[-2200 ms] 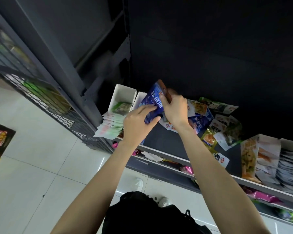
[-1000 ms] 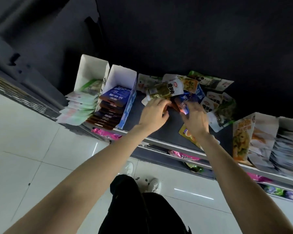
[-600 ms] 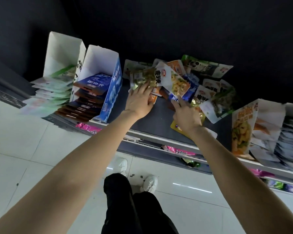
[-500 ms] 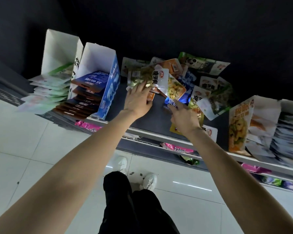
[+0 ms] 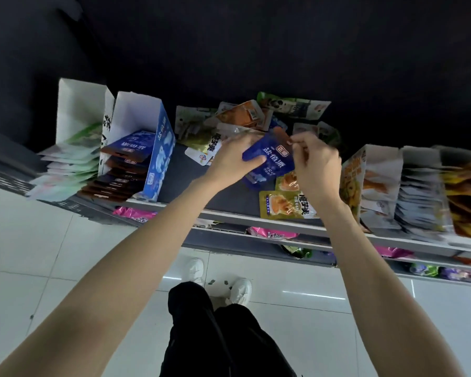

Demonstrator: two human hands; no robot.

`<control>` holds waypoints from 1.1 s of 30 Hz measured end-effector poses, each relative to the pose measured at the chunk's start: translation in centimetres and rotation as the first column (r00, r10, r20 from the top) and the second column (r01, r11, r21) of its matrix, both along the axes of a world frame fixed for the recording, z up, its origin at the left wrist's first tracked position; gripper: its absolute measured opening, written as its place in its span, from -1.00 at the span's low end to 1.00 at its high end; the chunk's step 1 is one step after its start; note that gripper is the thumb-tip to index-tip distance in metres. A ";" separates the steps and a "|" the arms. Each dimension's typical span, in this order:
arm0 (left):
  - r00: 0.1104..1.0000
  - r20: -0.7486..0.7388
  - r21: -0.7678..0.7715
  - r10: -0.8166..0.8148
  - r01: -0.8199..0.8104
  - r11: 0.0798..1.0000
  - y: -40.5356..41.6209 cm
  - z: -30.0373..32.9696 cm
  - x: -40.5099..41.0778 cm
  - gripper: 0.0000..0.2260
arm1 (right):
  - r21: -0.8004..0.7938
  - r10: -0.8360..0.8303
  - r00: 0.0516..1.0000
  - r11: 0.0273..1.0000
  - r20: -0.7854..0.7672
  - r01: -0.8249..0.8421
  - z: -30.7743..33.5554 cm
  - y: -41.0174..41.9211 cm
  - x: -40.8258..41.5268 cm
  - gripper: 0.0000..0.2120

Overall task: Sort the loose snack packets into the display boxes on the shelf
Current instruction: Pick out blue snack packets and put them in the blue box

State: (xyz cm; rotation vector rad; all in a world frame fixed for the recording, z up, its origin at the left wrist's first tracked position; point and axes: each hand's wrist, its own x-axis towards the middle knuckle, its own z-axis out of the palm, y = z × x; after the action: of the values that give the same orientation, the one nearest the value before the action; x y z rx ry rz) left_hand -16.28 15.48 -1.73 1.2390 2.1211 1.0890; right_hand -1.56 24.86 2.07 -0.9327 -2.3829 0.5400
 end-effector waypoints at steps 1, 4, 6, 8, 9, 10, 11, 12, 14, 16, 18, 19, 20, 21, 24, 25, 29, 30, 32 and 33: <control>0.997 0.082 0.007 -0.015 0.014 1.000 0.1 0.9 0.0 -0.67 | -0.086 -0.035 0.999 0.996 -0.009 0.034 0.8 0.3 0.4 -0.84; 0.988 0.149 0.065 -0.038 0.029 0.997 -1.2 3.3 0.3 -0.62 | -0.535 -0.151 0.986 0.840 -0.067 0.092 3.1 0.7 1.6 -0.84; 0.997 0.050 0.123 -0.057 0.050 0.991 -2.8 4.9 1.0 -0.52 | -0.753 -0.215 0.967 0.656 -0.133 0.042 4.7 -0.1 2.5 -0.85; 0.989 -0.112 0.141 -0.100 0.116 0.983 -4.6 6.5 2.1 -0.37 | -0.839 -0.262 0.942 0.542 -0.212 -0.038 6.3 -1.5 3.1 -0.86; 0.979 -0.153 0.125 -0.132 0.152 0.980 -5.3 7.2 2.8 -0.31 | -0.858 -0.279 0.927 0.507 -0.252 -0.081 6.9 -2.2 3.2 -0.86; 0.974 -0.164 0.105 -0.156 0.174 0.979 -5.9 7.7 3.6 -0.26 | -0.867 -0.288 0.913 0.482 -0.288 -0.122 7.5 -3.0 3.1 -0.85; 0.975 -0.159 0.099 -0.153 0.170 0.980 -6.3 8.2 4.5 -0.25 | -0.872 -0.294 0.901 0.464 -0.319 -0.158 8.0 -3.8 2.9 -0.82; 0.983 -0.141 0.123 -0.115 0.133 0.984 -6.6 8.4 5.3 -0.29 | -0.870 -0.296 0.891 0.457 -0.345 -0.185 8.5 -4.6 2.6 -0.77; 0.998 -0.051 0.233 0.048 -0.035 0.972 -7.2 8.6 6.3 -0.53 | -0.854 -0.281 0.884 0.476 -0.374 -0.211 9.4 -6.2 1.7 -0.68; 0.974 0.071 0.280 0.215 -0.226 0.933 -7.9 9.0 5.6 -0.78 | -0.835 -0.260 0.878 0.497 -0.403 -0.236 10.3 -7.2 0.8 -0.66; 0.937 0.218 0.233 0.274 -0.323 0.917 -8.7 9.6 3.8 -0.91 | -0.788 -0.225 0.889 0.581 -0.398 -0.205 11.0 -7.3 0.3 -0.70; 0.919 0.296 0.202 0.261 -0.328 0.923 -9.1 9.9 2.7 -0.90 | -0.751 -0.206 0.903 0.639 -0.378 -0.168 11.1 -7.0 0.0 -0.71; 0.899 0.363 0.161 0.245 -0.320 0.934 -9.6 10.3 1.5 -0.86 | -0.714 -0.179 0.921 0.687 -0.347 -0.135 11.1 -6.7 -0.2 -0.73; 0.882 0.408 0.120 0.235 -0.307 0.944 -10.2 10.6 0.4 -0.84 | -0.681 -0.137 0.941 0.723 -0.309 -0.118 11.1 -6.3 -0.6 -0.74; 0.895 0.382 0.051 0.230 -0.269 0.962 -12.2 11.3 -2.7 -0.85 | -0.650 0.053 0.978 0.740 -0.203 -0.175 10.9 -6.4 -2.9 -0.72; 0.903 0.368 0.055 0.221 -0.259 0.964 -12.8 11.5 -3.7 -0.84 | -0.662 0.117 0.976 0.719 -0.182 -0.210 10.9 -6.7 -4.1 -0.69; 0.924 0.323 0.076 0.203 -0.240 0.968 -14.8 13.2 -8.0 -0.84 | -0.646 0.316 0.939 0.690 -0.137 -0.327 10.3 -8.9 -9.8 -0.81; 0.923 0.322 0.091 0.209 -0.249 0.964 -15.2 13.5 -9.3 -0.87 | -0.656 0.319 0.933 0.671 -0.166 -0.346 10.2 -9.6 -11.3 -0.87; 0.931 0.274 0.131 0.243 -0.286 0.949 -16.0 13.8 -12.0 -0.92 | -0.654 0.292 0.932 0.666 -0.214 -0.359 10.0 -10.8 -14.2 -0.92; 0.941 0.196 0.147 0.277 -0.308 0.940 -16.4 13.8 -13.4 -0.92 | -0.614 0.268 0.942 0.715 -0.201 -0.335 9.8 -11.2 -15.4 -0.93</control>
State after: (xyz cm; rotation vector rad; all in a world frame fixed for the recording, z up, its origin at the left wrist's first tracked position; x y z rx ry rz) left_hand -29.64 -0.87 12.09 0.8767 2.1572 1.4828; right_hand -17.00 13.65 11.87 -0.7362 -2.2879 1.5750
